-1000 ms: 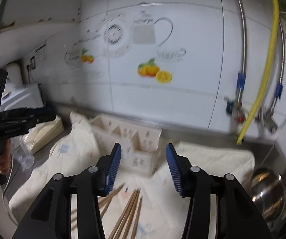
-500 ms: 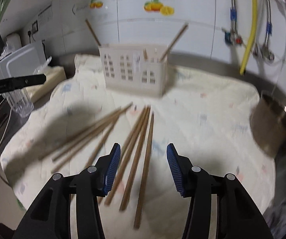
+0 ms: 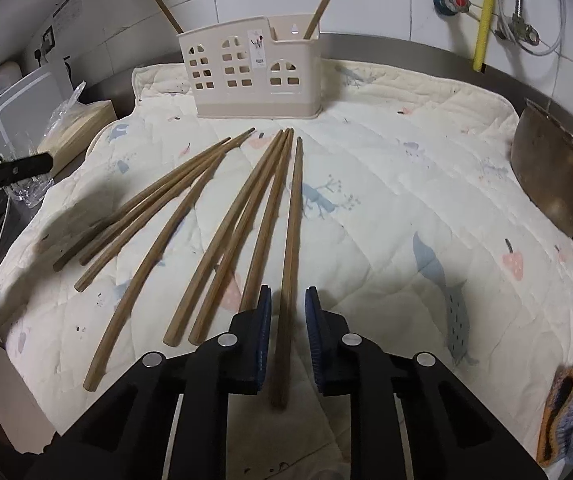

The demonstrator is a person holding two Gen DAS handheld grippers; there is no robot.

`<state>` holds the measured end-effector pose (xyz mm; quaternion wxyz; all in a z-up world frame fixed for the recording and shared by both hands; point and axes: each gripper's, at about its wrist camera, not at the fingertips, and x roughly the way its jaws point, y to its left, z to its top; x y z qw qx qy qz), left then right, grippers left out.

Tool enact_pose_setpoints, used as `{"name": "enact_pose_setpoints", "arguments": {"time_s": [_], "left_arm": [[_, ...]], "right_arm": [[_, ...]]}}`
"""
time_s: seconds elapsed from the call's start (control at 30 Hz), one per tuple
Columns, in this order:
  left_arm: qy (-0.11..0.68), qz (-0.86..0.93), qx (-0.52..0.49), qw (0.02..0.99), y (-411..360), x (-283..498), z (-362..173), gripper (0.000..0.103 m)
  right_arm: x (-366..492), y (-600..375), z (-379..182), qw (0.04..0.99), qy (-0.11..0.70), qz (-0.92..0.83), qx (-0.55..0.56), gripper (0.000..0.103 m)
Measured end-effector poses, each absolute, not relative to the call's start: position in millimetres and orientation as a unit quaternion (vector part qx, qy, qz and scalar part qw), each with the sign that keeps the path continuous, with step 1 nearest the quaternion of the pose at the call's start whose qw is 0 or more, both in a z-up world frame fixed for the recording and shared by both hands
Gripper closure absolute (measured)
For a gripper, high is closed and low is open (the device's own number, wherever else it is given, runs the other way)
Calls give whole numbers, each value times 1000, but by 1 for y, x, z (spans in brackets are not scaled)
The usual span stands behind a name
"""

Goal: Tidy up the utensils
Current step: 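Lower the left tool onto another chopstick while the right tool grasps one too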

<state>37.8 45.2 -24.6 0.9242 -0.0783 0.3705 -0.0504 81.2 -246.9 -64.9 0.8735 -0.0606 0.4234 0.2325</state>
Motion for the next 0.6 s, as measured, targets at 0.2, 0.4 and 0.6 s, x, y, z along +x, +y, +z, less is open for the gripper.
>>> {"name": "enact_pose_setpoints", "arguments": {"time_s": [0.2, 0.4, 0.6], "left_arm": [[387, -71, -63, 917, 33, 34, -39, 66], [410, -90, -49, 906, 20, 40, -55, 77], [428, -93, -42, 898, 12, 50, -70, 80]], "right_arm": [[81, -246, -67, 875, 422, 227, -67, 95], [80, -249, -67, 877, 421, 225, -58, 96], [79, -251, -67, 877, 422, 225, -56, 96]]}}
